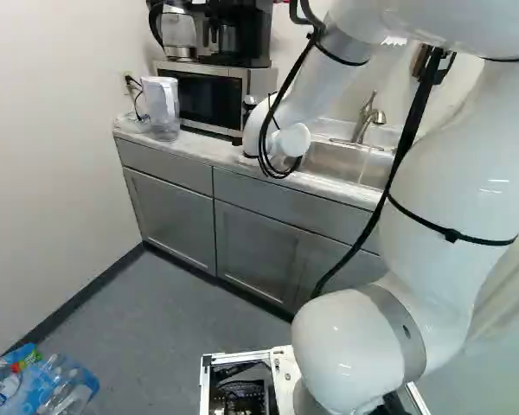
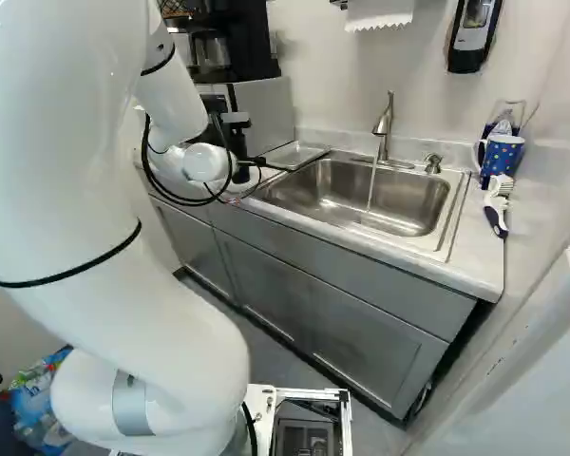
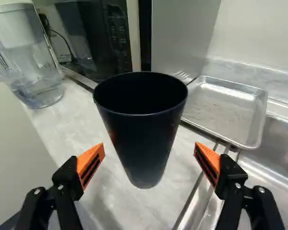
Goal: Rinse the cup and place it in the tray
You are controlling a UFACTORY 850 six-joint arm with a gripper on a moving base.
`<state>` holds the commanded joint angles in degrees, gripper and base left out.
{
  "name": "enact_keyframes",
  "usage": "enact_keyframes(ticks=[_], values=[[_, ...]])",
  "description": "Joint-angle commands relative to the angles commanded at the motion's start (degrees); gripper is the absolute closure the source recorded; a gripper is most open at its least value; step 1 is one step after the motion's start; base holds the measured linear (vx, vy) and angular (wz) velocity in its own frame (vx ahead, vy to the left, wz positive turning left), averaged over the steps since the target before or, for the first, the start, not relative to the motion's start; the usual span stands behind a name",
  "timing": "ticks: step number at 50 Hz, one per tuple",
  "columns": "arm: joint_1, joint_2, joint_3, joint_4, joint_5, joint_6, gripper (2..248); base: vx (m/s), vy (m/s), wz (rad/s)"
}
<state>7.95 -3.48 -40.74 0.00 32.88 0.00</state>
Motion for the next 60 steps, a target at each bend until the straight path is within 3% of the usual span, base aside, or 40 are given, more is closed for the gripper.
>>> enact_keyframes(ticks=[60], values=[[0.2,-3.0,-3.2,0.0,0.0,0.0,3,0.000,0.000,0.000]])
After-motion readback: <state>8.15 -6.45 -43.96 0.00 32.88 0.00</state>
